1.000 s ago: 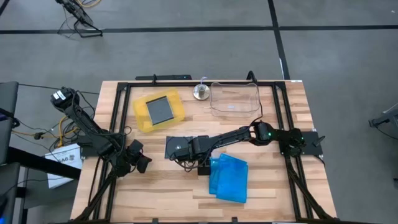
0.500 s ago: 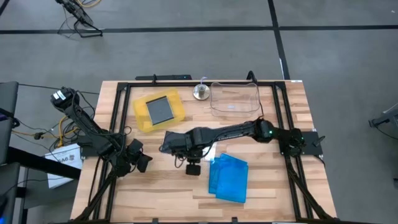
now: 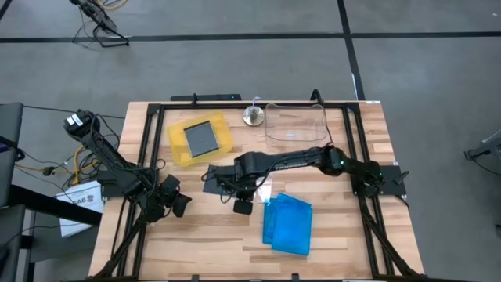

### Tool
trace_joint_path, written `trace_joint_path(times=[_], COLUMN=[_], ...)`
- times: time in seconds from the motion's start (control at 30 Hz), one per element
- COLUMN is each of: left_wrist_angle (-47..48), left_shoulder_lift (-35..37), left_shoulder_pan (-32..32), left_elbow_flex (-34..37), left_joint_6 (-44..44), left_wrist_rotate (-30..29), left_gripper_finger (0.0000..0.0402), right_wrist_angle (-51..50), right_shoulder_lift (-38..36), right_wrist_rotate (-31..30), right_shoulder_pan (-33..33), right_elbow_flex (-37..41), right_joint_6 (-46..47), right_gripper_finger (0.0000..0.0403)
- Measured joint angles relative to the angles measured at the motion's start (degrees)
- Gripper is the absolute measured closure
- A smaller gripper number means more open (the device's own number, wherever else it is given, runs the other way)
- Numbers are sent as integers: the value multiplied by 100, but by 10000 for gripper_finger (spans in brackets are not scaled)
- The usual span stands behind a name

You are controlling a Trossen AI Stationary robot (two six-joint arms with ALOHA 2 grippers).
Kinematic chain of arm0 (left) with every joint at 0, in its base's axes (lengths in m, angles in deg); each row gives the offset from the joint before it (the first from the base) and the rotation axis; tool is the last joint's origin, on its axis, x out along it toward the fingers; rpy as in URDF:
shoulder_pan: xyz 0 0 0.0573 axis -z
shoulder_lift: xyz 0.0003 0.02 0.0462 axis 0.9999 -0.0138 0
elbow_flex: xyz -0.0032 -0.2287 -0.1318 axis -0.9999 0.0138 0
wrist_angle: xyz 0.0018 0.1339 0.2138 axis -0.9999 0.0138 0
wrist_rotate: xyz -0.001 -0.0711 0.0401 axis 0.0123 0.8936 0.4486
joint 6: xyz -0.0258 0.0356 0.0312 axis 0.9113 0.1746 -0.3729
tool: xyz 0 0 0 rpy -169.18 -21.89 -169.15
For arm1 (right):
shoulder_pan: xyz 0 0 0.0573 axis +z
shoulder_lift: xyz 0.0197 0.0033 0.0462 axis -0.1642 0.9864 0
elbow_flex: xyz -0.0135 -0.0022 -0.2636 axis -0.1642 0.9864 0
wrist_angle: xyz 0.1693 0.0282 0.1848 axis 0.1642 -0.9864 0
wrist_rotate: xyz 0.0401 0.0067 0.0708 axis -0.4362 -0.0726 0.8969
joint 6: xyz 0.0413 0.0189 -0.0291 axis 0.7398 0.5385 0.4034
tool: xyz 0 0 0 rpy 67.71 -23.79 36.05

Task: Pick & place jewel cases by type
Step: Put the black CD case into the yellow bin

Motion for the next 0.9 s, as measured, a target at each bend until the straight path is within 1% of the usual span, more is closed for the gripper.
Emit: trace_joint_path(times=[0.13, 0.33, 0.43, 0.5, 0.53, 0.57, 0.63, 0.73, 0.83, 0.9], left_wrist_angle=[1, 156, 210, 265, 275, 282, 299, 299, 331, 393], left_shoulder_lift=[0, 0, 0, 0, 0, 0, 0, 0, 0, 0], left_shoulder_pan=[0, 0, 0, 0, 0, 0, 2, 1, 1, 2], left_elbow_flex=[0, -2, -2, -2, -2, -2, -2, -2, -2, -2], left_joint_6=[-6, -96, -103, -105, -105, -107, -131, -280, -330, -330], left_wrist_rotate=[-5, -59, -139, -177, -210, -251, -325, -419, -469, -470], left_gripper_finger=[402, 402, 402, 402, 402, 402, 402, 402, 402, 402], right_wrist_angle=[33, 6, 3, -162, -80, -59, -419, -337, -385, -395], right_shoulder_lift=[180, 425, 564, 641, 722, 778, 858, 1007, 1112, 1136], right_wrist_rotate=[-20, -92, -241, -440, -558, -725, -1046, -1229, -1270, -1284], right_shoulder_pan=[84, 187, 277, 337, 359, 369, 408, 412, 414, 416], right_elbow_flex=[2, 5, -5, 10, -15, -17, 24, -12, -23, -28], right_joint_6=[-5, -2, -12, -116, -134, -140, -148, -159, -156, -159], right_gripper_finger=[311, 211, 167, 147, 139, 135, 133, 138, 155, 174])
